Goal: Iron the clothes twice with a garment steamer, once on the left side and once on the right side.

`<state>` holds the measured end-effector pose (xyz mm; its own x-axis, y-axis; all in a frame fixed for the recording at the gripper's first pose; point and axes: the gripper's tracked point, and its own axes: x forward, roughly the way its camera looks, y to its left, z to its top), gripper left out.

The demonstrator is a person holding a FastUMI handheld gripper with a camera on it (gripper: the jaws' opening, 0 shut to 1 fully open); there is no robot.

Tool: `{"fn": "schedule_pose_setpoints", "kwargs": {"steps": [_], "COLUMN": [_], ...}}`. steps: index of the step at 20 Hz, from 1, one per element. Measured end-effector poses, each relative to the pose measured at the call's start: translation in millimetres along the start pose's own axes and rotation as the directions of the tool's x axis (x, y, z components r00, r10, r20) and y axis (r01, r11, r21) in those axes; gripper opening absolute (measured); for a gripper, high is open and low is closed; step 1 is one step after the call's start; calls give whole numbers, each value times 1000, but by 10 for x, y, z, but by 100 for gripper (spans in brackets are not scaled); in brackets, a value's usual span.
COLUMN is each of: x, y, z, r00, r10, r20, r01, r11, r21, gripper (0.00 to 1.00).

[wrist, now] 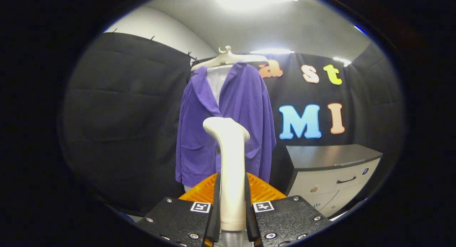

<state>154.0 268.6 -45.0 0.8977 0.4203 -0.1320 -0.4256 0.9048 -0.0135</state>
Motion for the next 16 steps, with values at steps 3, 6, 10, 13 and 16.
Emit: {"fn": "schedule_pose_setpoints", "kwargs": {"steps": [3,6,10,13,16], "x": [91,237,403,541,760], "y": [37,134,313,513,689], "z": [471,830,1231,1447,1567], "r00": [997,992,981,971,970], "r10": [-4,4,30,66,84], "r20": [76,129,192,228,230], "r01": [5,-7,-35,-66,-84], "r11": [1000,1000,999,998,996], "r21": [-7,25,27,-8,-10], "gripper": [29,29,29,29,29]}}
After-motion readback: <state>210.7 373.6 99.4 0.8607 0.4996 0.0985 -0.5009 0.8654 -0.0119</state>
